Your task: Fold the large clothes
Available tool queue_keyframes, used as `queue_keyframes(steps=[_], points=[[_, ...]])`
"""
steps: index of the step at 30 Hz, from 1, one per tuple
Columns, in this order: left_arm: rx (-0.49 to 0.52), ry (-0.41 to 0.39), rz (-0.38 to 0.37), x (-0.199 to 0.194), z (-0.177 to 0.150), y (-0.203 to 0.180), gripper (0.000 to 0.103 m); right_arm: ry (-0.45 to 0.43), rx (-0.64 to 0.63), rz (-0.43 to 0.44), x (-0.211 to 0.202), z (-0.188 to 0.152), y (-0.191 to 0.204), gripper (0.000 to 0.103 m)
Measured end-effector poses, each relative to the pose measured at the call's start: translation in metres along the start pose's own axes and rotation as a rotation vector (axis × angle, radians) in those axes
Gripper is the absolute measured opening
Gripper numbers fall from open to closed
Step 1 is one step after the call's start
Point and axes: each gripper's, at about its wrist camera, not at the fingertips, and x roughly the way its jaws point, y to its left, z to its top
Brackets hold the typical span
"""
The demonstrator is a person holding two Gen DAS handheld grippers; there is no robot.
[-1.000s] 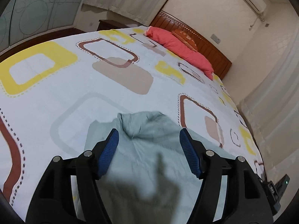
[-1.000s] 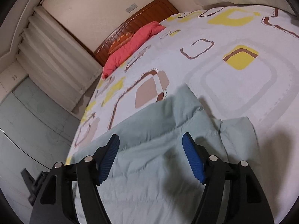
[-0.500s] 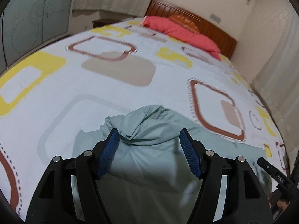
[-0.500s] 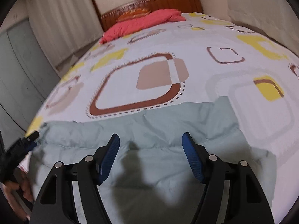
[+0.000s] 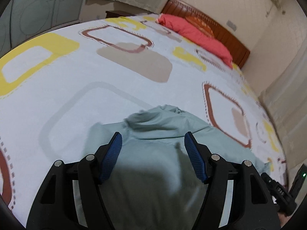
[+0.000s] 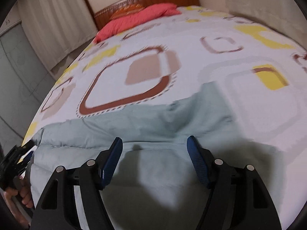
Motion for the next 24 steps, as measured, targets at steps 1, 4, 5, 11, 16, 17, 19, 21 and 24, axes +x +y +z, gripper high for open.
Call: queue_keyframes(steps=[1,4,5,11,16,17,19,21,24], points=[[-0.011,-0.001,0.001,-0.004,-0.002,0.006,0.067,-0.013,0.000,-0.025,-0.006,-0.001,-0.006,0.069],[-0.033,0.023,0.002,0.001,-0.007,0.017,0.067,0.003,0.003,-0.076,-0.004,-0.006,-0.022,0.069],[-0.040,0.029,0.008,0.005,-0.009,0.020,0.067,0.013,0.010,-0.078,0.000,-0.008,-0.026,0.069],[0.011,0.022,0.059,0.022,-0.012,0.010,0.067,0.012,0.019,-0.078,0.018,-0.016,-0.036,0.069],[0.054,0.001,0.094,0.030,-0.017,0.004,0.068,-0.021,0.027,-0.072,0.020,-0.020,-0.038,0.069],[0.055,-0.001,0.095,0.031,-0.017,0.004,0.068,-0.021,0.027,-0.071,0.020,-0.019,-0.038,0.069],[0.058,0.005,0.098,0.030,-0.016,0.003,0.068,-0.018,0.025,-0.072,0.020,-0.018,-0.038,0.069],[0.065,0.016,0.102,0.027,-0.013,0.001,0.069,-0.015,0.030,-0.065,0.019,-0.014,-0.038,0.069],[0.042,0.043,0.081,0.012,-0.010,0.004,0.069,-0.017,0.066,-0.045,0.004,-0.012,-0.043,0.069]])
